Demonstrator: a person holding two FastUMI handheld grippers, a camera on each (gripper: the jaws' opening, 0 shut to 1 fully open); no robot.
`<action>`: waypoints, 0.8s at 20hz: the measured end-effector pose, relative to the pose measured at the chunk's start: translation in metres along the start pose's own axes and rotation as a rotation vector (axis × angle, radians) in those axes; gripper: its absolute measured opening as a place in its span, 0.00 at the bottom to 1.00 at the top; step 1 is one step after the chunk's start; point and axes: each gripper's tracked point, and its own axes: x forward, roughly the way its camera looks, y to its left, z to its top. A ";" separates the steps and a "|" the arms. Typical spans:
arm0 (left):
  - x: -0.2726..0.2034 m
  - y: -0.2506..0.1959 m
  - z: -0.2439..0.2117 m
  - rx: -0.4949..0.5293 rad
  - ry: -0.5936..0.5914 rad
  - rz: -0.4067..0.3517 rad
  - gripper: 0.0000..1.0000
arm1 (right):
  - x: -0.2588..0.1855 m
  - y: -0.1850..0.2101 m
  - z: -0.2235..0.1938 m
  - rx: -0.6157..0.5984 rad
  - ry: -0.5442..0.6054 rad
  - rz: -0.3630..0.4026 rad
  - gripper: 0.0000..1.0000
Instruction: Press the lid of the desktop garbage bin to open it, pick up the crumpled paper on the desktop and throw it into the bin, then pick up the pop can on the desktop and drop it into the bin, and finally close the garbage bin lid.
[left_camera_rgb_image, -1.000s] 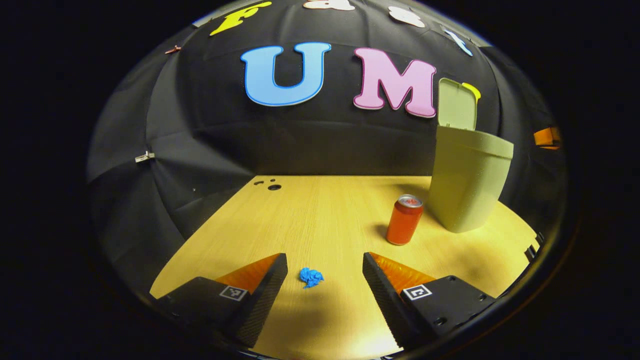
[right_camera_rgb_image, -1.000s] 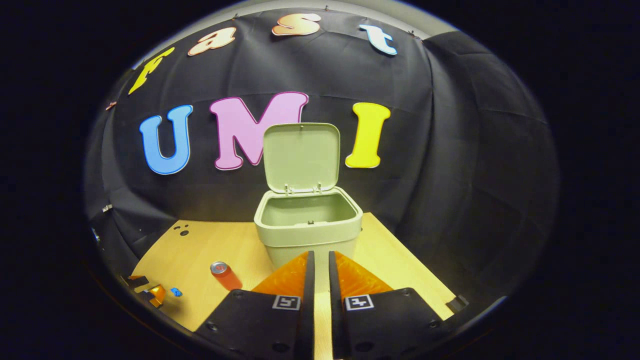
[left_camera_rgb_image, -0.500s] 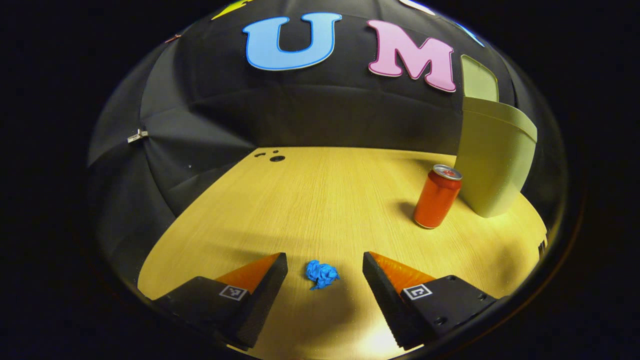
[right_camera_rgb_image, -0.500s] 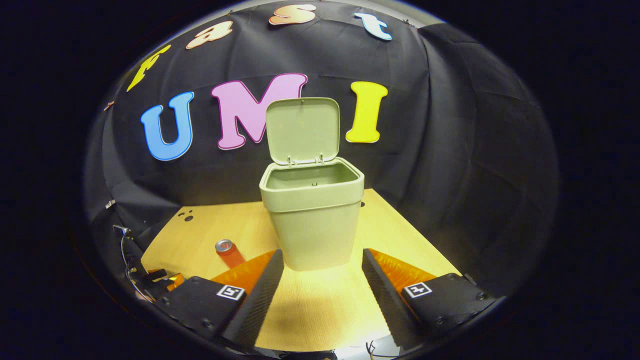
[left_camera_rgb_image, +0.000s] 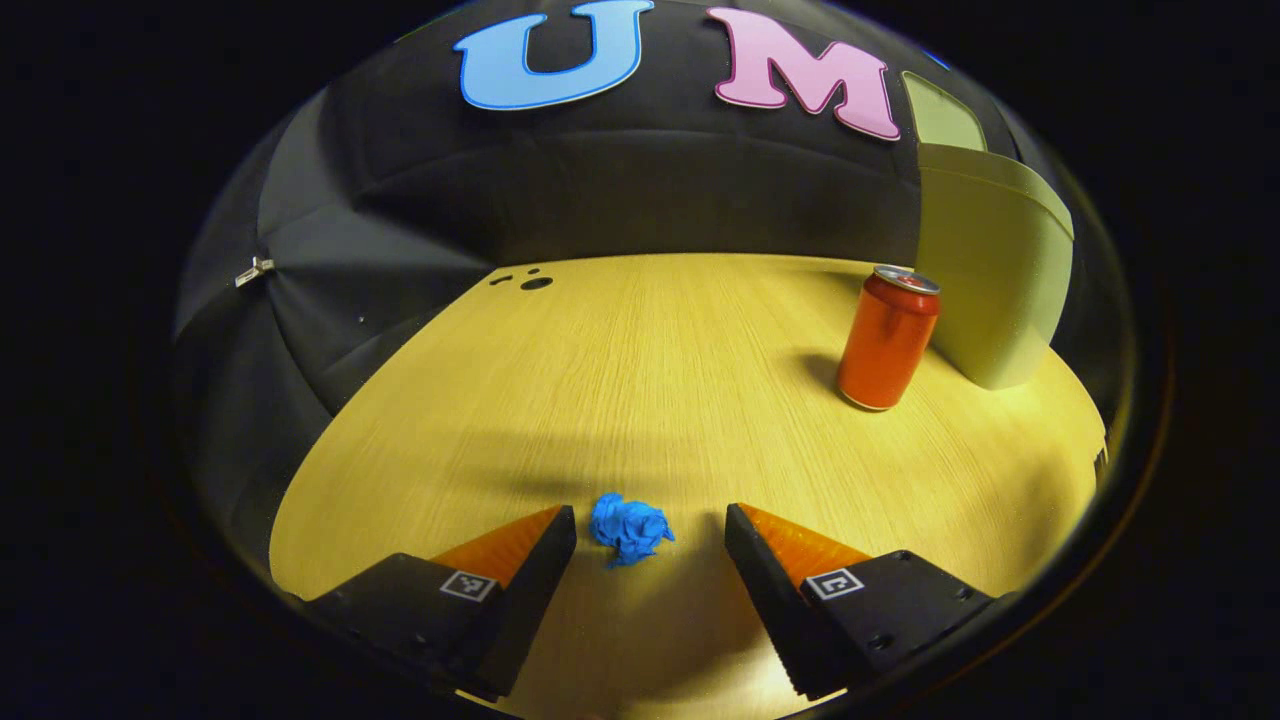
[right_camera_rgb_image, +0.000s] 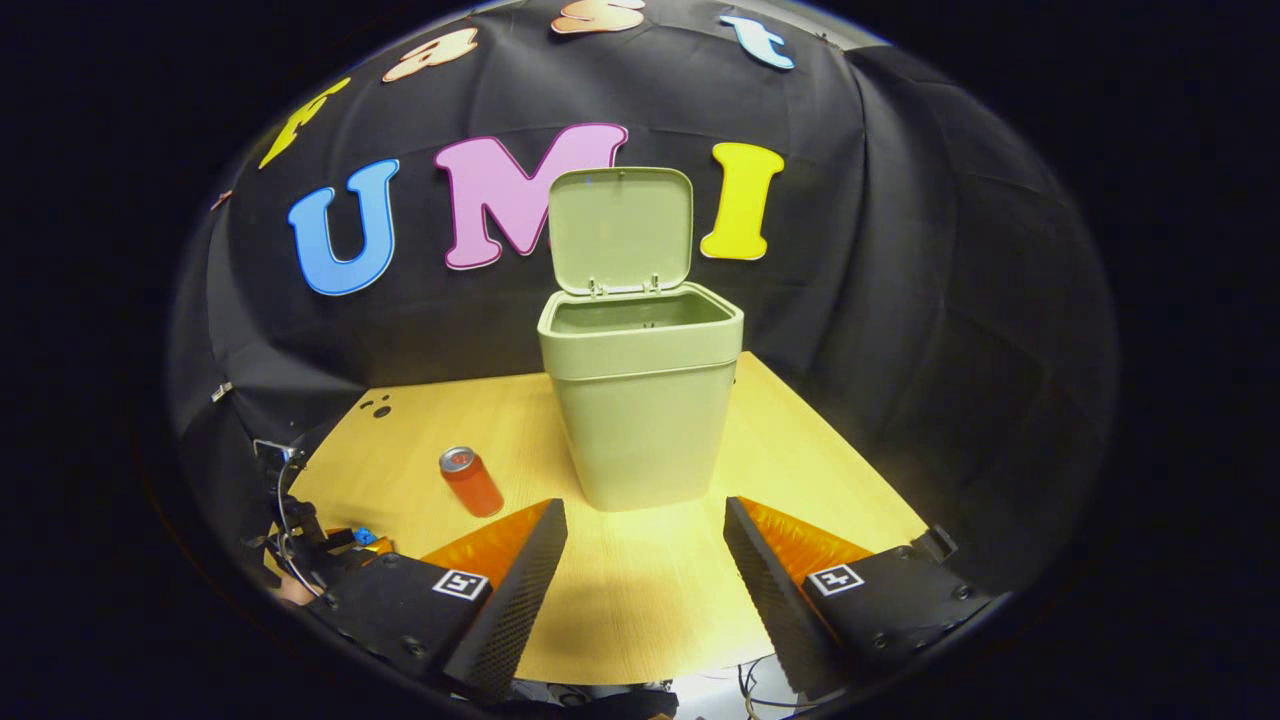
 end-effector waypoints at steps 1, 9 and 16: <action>0.002 0.000 -0.003 -0.010 0.008 -0.006 0.96 | 0.000 0.004 -0.003 -0.007 0.007 0.006 0.99; 0.009 0.000 -0.002 -0.005 0.008 -0.041 0.84 | -0.005 0.024 -0.010 -0.007 0.038 0.039 0.99; 0.009 -0.005 -0.001 0.009 0.000 -0.061 0.39 | -0.008 0.021 -0.019 0.016 0.062 0.028 0.99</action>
